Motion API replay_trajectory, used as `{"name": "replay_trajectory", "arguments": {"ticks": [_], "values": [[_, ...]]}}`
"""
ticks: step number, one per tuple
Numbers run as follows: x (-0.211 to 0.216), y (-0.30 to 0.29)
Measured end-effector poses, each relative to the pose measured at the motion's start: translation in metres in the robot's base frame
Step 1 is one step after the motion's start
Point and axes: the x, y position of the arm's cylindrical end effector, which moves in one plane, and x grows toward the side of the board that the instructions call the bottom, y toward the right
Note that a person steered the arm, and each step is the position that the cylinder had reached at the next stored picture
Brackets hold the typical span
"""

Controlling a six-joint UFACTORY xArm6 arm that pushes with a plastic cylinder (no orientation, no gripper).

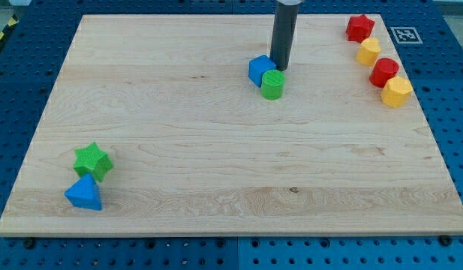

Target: Slide the blue cube above the green star

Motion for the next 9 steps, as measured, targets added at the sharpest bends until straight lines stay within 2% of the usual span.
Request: {"name": "replay_trajectory", "arguments": {"ticks": [2, 5, 6, 9], "values": [[0.014, -0.060], [0.108, -0.133], [0.124, -0.165], [0.135, -0.246]]}}
